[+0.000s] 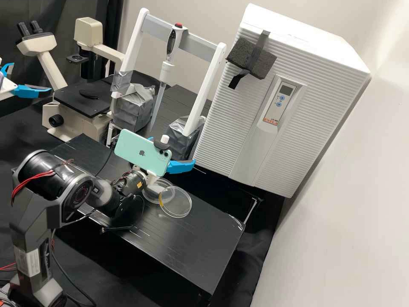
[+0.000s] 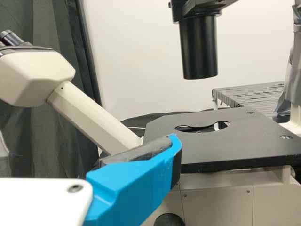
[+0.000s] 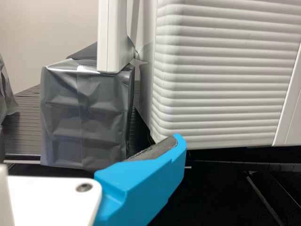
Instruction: Open the bottle
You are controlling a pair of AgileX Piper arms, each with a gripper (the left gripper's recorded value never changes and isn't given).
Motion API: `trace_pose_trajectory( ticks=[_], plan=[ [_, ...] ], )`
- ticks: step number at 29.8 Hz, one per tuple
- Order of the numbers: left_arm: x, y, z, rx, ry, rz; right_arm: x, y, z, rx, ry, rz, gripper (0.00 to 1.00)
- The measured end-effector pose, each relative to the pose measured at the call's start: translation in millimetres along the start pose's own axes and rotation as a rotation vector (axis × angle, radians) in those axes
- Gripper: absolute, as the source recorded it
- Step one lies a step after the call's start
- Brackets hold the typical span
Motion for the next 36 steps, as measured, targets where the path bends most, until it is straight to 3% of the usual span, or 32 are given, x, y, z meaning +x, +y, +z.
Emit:
trace_pose_trajectory(
  ticks=[9, 12, 14, 17, 23, 26, 33, 36],
  plan=[
    [0.0, 0.0, 0.0, 0.0, 0.0, 0.0, 0.0, 0.0, 0.0, 0.0, 0.0, 0.0, 1.0],
    [-1.2, -1.5, 2.1, 0.015, -0.025, -0.006, 0.0, 0.0, 0.0, 0.0, 0.0, 0.0, 1.0],
    [-3.5, -3.5, 4.6, 0.005, -0.054, -0.009, 0.0, 0.0, 0.0, 0.0, 0.0, 0.0, 1.0],
    [-10.8, -7.3, 11.7, -0.029, -0.127, -0.025, 0.0, 0.0, 0.0, 0.0, 0.0, 0.0, 1.0],
    [-27.1, -10.8, 32.4, -0.046, -0.279, -0.044, 0.0, 0.0, 0.0, 0.0, 0.0, 0.0, 1.0],
    [-35.3, -10.8, 43.2, -0.078, -0.358, -0.034, 0.0, 0.0, 0.0, 0.0, 0.0, 0.0, 1.0],
    [-49.8, -18.1, 51.1, -0.083, -0.445, -0.067, 0.0, 0.0, 0.0, 0.0, 0.0, 0.0, 1.0],
    [-55.8, -22.6, 50.8, -0.107, -0.455, -0.084, 0.0, 0.0, 0.0, 0.0, 0.0, 0.0, 1.0]
  ],
)
